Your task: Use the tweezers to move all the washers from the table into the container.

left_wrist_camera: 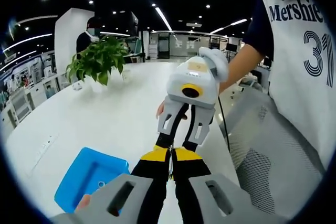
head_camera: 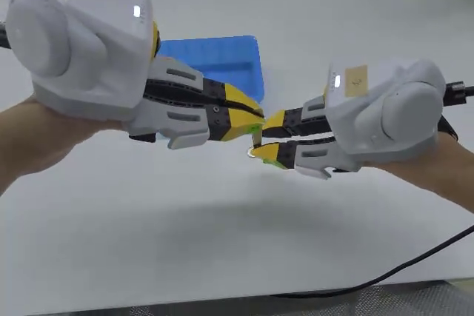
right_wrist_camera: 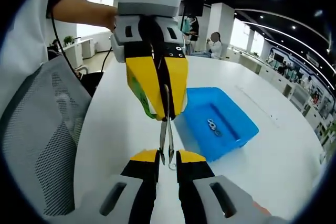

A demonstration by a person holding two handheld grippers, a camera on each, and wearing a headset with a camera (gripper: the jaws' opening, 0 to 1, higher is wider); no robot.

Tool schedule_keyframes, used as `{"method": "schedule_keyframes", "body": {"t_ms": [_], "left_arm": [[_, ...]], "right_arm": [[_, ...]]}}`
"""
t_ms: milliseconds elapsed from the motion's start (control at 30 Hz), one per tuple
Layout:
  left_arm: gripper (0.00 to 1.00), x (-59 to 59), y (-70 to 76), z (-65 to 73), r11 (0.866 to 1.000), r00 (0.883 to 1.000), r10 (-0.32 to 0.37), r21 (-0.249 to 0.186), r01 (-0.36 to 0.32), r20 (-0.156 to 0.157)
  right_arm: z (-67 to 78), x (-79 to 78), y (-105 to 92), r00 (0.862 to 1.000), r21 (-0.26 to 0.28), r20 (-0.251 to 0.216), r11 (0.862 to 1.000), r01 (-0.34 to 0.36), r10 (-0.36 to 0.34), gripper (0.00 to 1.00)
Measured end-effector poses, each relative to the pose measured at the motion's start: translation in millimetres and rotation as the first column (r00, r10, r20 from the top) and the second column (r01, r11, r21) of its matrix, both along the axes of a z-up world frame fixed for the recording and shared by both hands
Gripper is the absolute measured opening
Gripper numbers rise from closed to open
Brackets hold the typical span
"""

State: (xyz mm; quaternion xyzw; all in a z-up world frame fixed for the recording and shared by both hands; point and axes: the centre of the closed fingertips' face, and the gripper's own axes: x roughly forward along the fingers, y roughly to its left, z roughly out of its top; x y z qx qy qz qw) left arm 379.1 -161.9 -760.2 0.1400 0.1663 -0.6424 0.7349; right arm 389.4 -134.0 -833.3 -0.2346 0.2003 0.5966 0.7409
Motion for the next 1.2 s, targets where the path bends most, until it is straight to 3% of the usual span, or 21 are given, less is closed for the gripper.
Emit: {"method": "schedule_keyframes", "body": {"t_ms": [133, 400, 500, 600, 800, 1133, 1200], "left_arm": [[0.06, 0.9, -2.9, -5.7, 1.0, 1.0, 0.008, -0.004, -0.008, -0.022], [0.06, 3.6, -6.3, -13.8, 1.0, 1.0, 0.007, 0.005, -0.007, -0.027], [0.06, 0.3, -18.1, -13.0, 1.0, 0.999, 0.006, 0.004, -0.006, -0.032], [0.06, 4.7, -14.7, -16.3, 1.0, 0.999, 0.005, -0.003, -0.005, -0.041], [0.06, 4.3, -25.9, -13.5, 1.0, 0.999, 0.01, -0.001, -0.01, -0.04], [0.06, 12.1, -5.9, -16.6, 1.0, 1.0, 0.012, 0.001, -0.012, -0.027], [0.06, 10.3, -12.2, -14.5, 1.0, 1.0, 0.014, 0.002, -0.014, -0.022]], "right_arm": [[-5.4, 2.1, -0.4, 1.0, -0.002, -0.016, 1.0, 0.0, 0.0, 0.14], [-13.8, 5.3, -0.3, 0.999, -0.002, -0.033, 1.0, 0.003, -0.003, 0.14], [-15.9, 7.5, -1.4, 0.999, -0.001, -0.04, 1.0, 0.009, -0.009, 0.14], [-17.6, 8.6, -2.1, 0.999, -0.001, -0.046, 1.0, 0.014, -0.014, 0.14], [-19.7, 11.2, -0.6, 0.998, 0.01, -0.057, 1.0, 0.023, -0.022, 0.14], [-19.8, 13.1, 4.0, 0.998, 0.015, -0.056, 1.0, 0.016, -0.015, 0.14], [-19.8, 13.4, 4.2, 0.998, 0.014, -0.056, 1.0, 0.016, -0.016, 0.14]]}}
